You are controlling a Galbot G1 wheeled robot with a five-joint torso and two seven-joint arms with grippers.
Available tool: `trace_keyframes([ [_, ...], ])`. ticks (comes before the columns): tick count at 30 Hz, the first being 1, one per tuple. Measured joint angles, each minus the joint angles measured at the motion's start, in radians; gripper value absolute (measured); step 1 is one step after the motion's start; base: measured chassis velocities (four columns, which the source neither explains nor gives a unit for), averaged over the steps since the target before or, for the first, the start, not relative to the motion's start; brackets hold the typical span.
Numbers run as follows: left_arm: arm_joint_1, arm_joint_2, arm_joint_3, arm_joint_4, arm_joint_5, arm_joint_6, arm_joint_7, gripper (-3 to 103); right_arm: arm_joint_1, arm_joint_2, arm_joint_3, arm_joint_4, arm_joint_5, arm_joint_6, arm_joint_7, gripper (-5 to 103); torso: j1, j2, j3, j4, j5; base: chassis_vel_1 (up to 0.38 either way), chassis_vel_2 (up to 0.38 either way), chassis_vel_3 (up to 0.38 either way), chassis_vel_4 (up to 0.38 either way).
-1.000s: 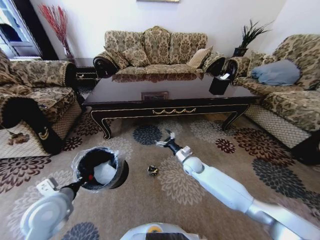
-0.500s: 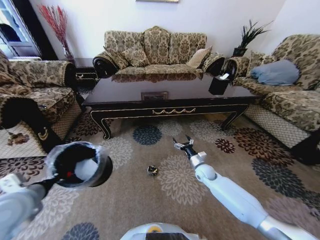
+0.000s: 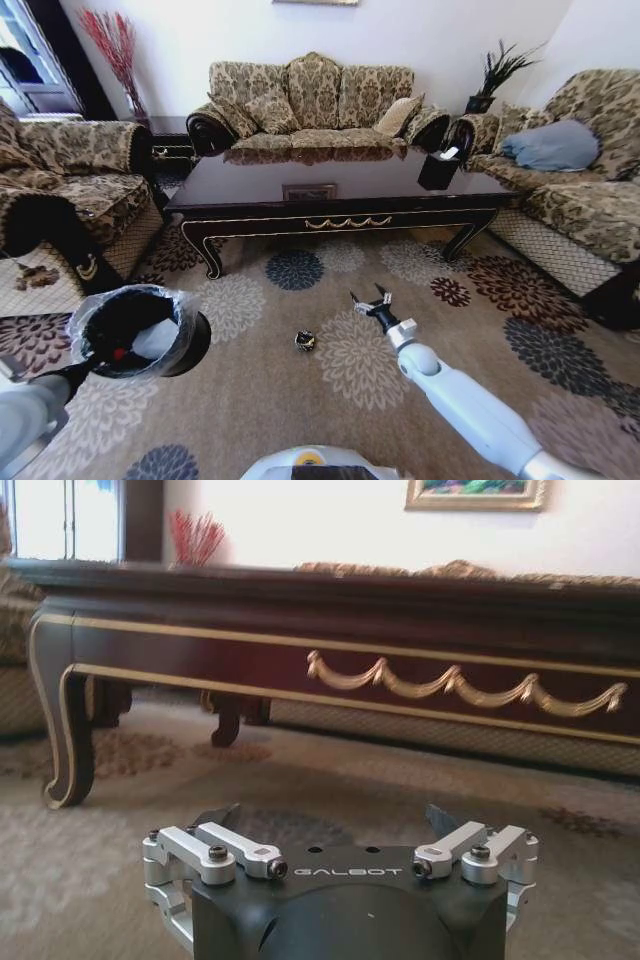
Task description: Move to the front of the table and pick up the trash from the floor, then place it into the trash bin.
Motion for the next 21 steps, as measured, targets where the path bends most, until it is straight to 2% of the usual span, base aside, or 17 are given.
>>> trace_keyframes([
  [2, 0.007, 0.01, -0.024, -0.001, -0.012, 0.0, 0.001, 0, 0.008, 0.034, -0.011, -0.06, -0.104, 0.011, -0.015, 100, 0.0, 0.0, 0.0, 0.0002, 0.0, 0.0, 0.0, 0.0, 0.0],
  [3, 0.007, 0.01, -0.024, -0.001, -0.012, 0.0, 0.001, 0, 0.008, 0.034, -0.011, -0.06, -0.104, 0.011, -0.015, 100, 0.0, 0.0, 0.0, 0.0002, 0.0, 0.0, 0.0, 0.0, 0.0],
  [5, 0.013, 0.021, -0.05, -0.001, -0.028, -0.001, 0.0, 0, 0.019, 0.069, -0.018, -0.142, -0.274, 0.032, -0.045, 100, 0.0, 0.0, 0.0, 0.0, 0.0001, 0.0, 0.0, 0.0, 0.0],
  [6, 0.015, 0.024, -0.058, -0.001, -0.032, -0.001, 0.001, 0, 0.025, 0.079, -0.027, -0.171, -0.339, 0.036, -0.049, 100, 0.0, 0.0, 0.0, 0.0001, 0.0001, 0.0, 0.0, 0.0, 0.0],
  [7, 0.015, 0.024, -0.058, -0.001, -0.032, -0.001, 0.001, 0, 0.025, 0.079, -0.027, -0.171, -0.339, 0.036, -0.049, 100, 0.0, 0.0, 0.0, 0.0001, 0.0001, 0.0, 0.0, 0.0, 0.0],
  [9, 0.024, 0.026, -0.072, -0.008, -0.039, -0.001, 0.0, 0, 0.036, 0.09, -0.058, -0.223, -0.473, 0.045, -0.038, 100, 0.0, 0.0, 0.0, 0.0, 0.0001, 0.0, 0.0, 0.0, 0.0],
  [11, 0.036, 0.026, -0.075, -0.017, -0.041, 0.0, 0.0, 0, 0.053, 0.1, -0.081, -0.281, -0.621, 0.092, -0.042, 100, 0.0, 0.0, 0.0, -0.0001, -0.0001, 0.0, 0.0, 0.0, 0.0],
  [12, 0.036, 0.026, -0.075, -0.017, -0.041, 0.0, 0.0, 0, 0.053, 0.1, -0.081, -0.281, -0.621, 0.092, -0.042, 100, 0.0, 0.0, 0.0, -0.0001, -0.0001, 0.0, 0.0, 0.0, 0.0],
  [14, 0.049, 0.022, -0.07, -0.027, -0.034, 0.001, -0.001, 0, 0.072, 0.119, -0.098, -0.337, -0.723, 0.143, -0.063, 100, 0.0, 0.0, 0.0, -0.0002, 0.0, 0.0, 0.0, 0.0, 0.0],
  [15, 0.051, 0.02, -0.065, -0.029, -0.029, 0.001, -0.001, 0, 0.077, 0.128, -0.102, -0.353, -0.744, 0.154, -0.067, 100, 0.0, 0.0, 0.0, -0.0002, 0.0, 0.0, 0.0, 0.0, 0.0],
  [16, 0.051, 0.02, -0.065, -0.029, -0.029, 0.001, -0.001, 0, 0.077, 0.128, -0.102, -0.353, -0.744, 0.154, -0.067, 100, 0.0, 0.0, 0.0, -0.0002, 0.0, 0.0, 0.0, 0.0, 0.0],
  [19, 0.056, 0.001, -0.032, -0.046, 0.003, 0.003, 0.004, 0, 0.098, 0.194, -0.131, -0.43, -0.814, 0.176, -0.068, 100, 0.0, 0.0, 0.0, 0.0001, -0.0002, 0.0, 0.0, 0.0, 0.0],
  [21, 0.054, -0.001, -0.028, -0.047, 0.006, 0.003, 0.004, 0, 0.101, 0.207, -0.142, -0.44, -0.819, 0.176, -0.063, 100, 0.0, 0.0, 0.0, 0.0001, -0.0001, 0.0, 0.0, 0.0, 0.0],
])
